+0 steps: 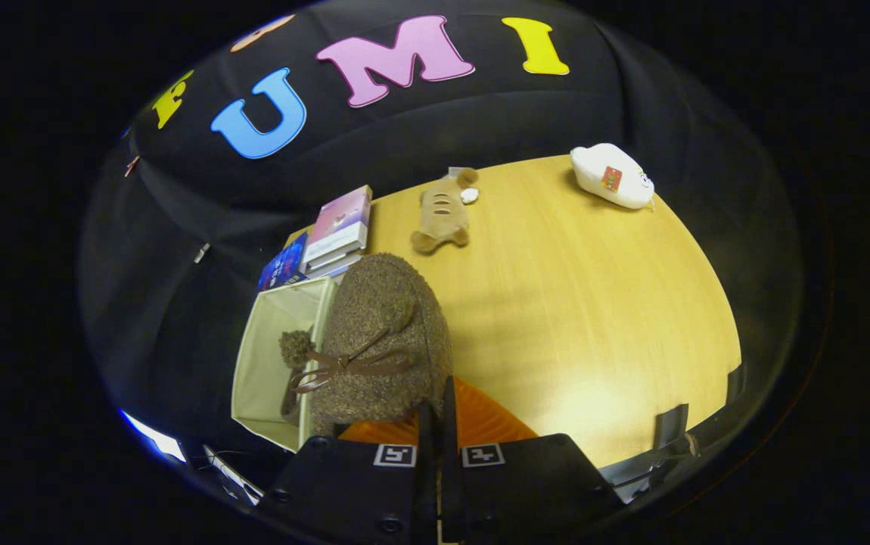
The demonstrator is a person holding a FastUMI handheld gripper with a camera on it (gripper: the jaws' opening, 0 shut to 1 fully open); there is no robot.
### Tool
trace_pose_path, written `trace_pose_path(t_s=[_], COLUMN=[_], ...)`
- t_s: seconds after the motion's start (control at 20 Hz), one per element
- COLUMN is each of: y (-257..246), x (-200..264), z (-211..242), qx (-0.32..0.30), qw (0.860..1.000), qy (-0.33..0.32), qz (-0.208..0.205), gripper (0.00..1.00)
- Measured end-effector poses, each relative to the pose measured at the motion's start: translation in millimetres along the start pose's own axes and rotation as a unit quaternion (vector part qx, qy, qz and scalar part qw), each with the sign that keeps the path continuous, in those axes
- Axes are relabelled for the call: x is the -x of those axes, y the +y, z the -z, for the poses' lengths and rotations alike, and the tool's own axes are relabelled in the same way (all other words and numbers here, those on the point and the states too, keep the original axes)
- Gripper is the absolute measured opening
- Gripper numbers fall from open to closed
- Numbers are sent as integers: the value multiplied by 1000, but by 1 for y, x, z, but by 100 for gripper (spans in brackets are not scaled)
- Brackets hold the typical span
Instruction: Open the storage box then place both shoes into the box .Put the left shoe in first, then the right shoe, with the right side of both shoes facing outward in a uniform manner.
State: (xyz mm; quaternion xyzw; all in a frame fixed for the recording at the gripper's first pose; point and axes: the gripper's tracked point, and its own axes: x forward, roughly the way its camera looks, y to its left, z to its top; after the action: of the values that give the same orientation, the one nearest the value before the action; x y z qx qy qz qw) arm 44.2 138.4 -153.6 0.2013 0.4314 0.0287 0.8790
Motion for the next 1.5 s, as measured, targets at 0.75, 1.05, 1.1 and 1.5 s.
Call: trace_pose_path(t_s=[0.75,1.05,1.1,1.5], y=[147,150,153,171], x=[-77,-102,-104,-72], z=[10,27,33,18], qx=[1,4,4,17], qw=[1000,999,999,999], qy=[23,31,40,-6], qz=[6,18,13,-29], gripper=[8,22,25,99])
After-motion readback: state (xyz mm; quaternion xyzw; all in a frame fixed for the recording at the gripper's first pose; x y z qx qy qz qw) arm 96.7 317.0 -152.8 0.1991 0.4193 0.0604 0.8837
